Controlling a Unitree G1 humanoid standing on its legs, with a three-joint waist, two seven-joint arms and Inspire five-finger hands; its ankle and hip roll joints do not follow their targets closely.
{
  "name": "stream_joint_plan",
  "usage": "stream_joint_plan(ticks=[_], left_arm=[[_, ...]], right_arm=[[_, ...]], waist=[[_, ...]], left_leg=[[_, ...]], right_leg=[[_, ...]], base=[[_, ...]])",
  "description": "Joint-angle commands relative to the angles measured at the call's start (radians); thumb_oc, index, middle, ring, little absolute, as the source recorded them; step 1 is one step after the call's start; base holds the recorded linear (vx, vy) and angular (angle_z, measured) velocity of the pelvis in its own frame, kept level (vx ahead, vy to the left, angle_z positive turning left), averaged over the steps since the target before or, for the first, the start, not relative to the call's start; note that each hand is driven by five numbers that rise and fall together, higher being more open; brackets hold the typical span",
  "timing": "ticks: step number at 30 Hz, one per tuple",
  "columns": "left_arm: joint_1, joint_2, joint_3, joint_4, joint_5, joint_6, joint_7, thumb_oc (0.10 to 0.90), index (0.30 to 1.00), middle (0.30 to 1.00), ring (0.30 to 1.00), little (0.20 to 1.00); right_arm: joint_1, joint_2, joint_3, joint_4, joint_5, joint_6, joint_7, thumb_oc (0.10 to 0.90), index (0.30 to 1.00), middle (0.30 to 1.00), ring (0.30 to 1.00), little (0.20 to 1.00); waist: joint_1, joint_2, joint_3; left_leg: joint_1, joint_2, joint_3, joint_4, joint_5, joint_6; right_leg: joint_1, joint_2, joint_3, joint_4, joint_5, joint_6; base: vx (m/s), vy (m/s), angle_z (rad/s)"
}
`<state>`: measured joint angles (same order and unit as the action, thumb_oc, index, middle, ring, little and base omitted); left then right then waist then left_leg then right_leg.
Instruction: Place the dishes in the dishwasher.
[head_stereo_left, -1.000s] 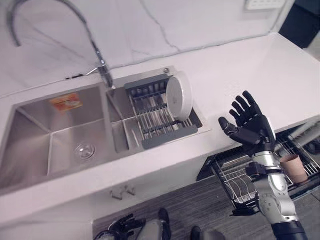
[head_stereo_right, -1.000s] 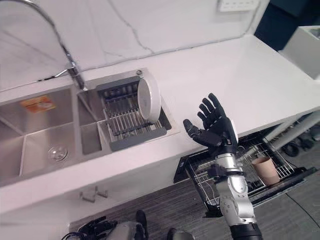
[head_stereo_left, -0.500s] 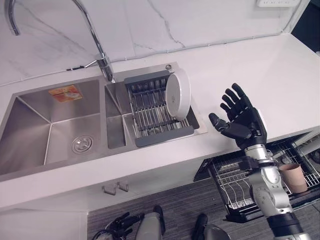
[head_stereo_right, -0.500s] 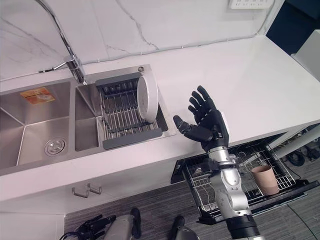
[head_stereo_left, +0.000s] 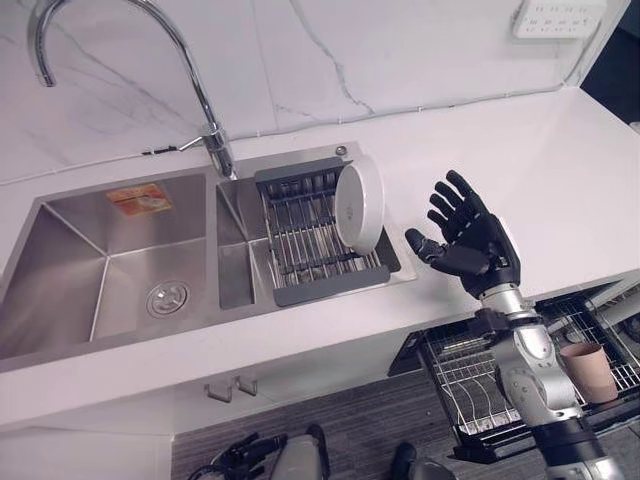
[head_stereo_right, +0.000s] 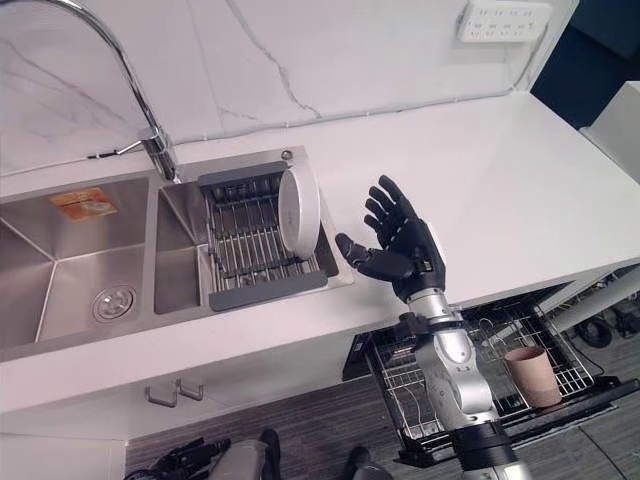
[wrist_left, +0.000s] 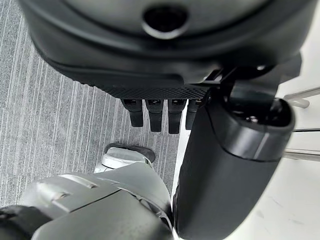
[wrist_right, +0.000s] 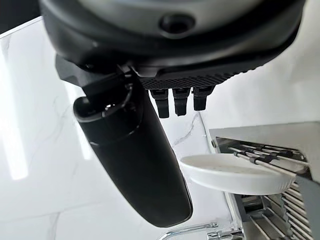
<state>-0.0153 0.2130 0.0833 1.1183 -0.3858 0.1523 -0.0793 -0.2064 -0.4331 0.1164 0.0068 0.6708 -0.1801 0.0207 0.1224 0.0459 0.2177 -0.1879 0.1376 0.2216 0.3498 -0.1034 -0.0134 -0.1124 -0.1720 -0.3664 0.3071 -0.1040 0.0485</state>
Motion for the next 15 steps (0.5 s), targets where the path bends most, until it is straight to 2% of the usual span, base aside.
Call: stream_joint_plan(ticks=[1, 8, 15], left_arm=[[0.146, 0.004, -0.110, 0.096, 0.092, 0.066, -0.004, 0.800, 0.900, 0.900, 0.900, 0.900], [0.150, 0.002, -0.116, 0.104, 0.099, 0.062, -0.005, 0.800, 0.900, 0.900, 0.900, 0.900], [0.155, -0.003, -0.116, 0.109, 0.095, 0.056, -0.007, 0.800, 0.900, 0.900, 0.900, 0.900]], right_arm=[[-0.133, 0.023, -0.035, -0.061, 0.014, -0.079, -0.004, 0.800, 0.900, 0.900, 0.900, 0.900], [-0.162, 0.047, -0.019, -0.032, 0.042, -0.075, -0.012, 0.800, 0.900, 0.900, 0.900, 0.900], [-0.183, 0.052, -0.016, 0.014, -0.015, -0.083, -0.050, 0.800, 0.900, 0.900, 0.900, 0.900]], waist=[[0.025, -0.022, -0.026], [0.041, -0.019, -0.028], [0.057, -0.017, -0.029]], left_leg=[[-0.063, -0.031, -0.045, -0.050, -0.012, -0.028], [-0.065, -0.035, -0.055, -0.050, -0.010, -0.030], [-0.071, -0.037, -0.061, -0.050, -0.007, -0.030]], right_leg=[[0.142, 0.008, -0.002, -0.007, -0.151, 0.049], [0.150, 0.008, -0.014, -0.007, -0.155, 0.046], [0.160, 0.005, -0.028, -0.007, -0.158, 0.046]], base=[[0.04, -0.013, 0.08], [0.01, 0.001, 0.04], [0.00, 0.010, 0.12]])
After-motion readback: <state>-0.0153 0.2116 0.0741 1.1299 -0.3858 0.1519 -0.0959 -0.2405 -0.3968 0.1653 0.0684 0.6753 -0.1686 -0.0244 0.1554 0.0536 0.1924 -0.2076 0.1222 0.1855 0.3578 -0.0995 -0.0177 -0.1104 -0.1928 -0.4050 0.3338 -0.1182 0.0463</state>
